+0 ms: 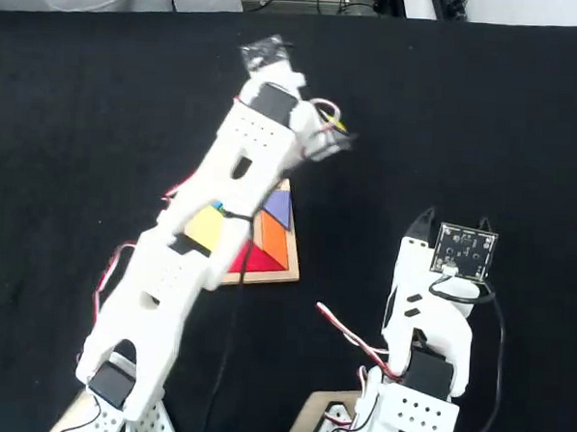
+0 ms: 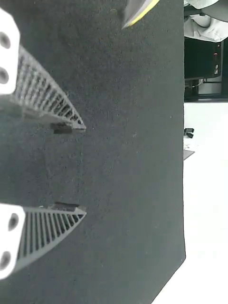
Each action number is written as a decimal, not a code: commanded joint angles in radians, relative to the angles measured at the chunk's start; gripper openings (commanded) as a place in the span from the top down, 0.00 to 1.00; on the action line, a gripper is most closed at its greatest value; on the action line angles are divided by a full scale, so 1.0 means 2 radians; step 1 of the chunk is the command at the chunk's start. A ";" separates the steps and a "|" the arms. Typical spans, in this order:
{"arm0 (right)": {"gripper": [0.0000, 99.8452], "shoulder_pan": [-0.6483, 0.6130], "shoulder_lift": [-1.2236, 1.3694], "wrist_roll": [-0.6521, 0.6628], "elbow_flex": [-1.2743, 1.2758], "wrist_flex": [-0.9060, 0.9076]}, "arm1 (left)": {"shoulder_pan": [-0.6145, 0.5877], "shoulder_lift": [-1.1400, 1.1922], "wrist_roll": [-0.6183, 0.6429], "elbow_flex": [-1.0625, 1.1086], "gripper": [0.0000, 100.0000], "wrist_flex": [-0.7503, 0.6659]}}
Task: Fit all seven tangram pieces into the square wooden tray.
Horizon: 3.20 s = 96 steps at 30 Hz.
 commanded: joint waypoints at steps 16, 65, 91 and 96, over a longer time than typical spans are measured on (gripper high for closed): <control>0.76 -0.008 -0.011 -0.003 -0.002 -0.011 | 0.014 0.092 -0.005 -0.118 0.65 0.073; 0.76 -0.028 -0.010 -0.003 -0.002 0.008 | -0.303 -0.428 -0.522 -0.297 0.97 0.105; 0.76 -0.028 -0.010 0.019 -0.002 0.025 | -0.304 -0.858 -0.460 0.090 0.97 0.104; 0.76 -0.028 -0.010 0.020 -0.002 0.025 | -0.305 -0.947 -0.460 0.300 0.97 0.061</control>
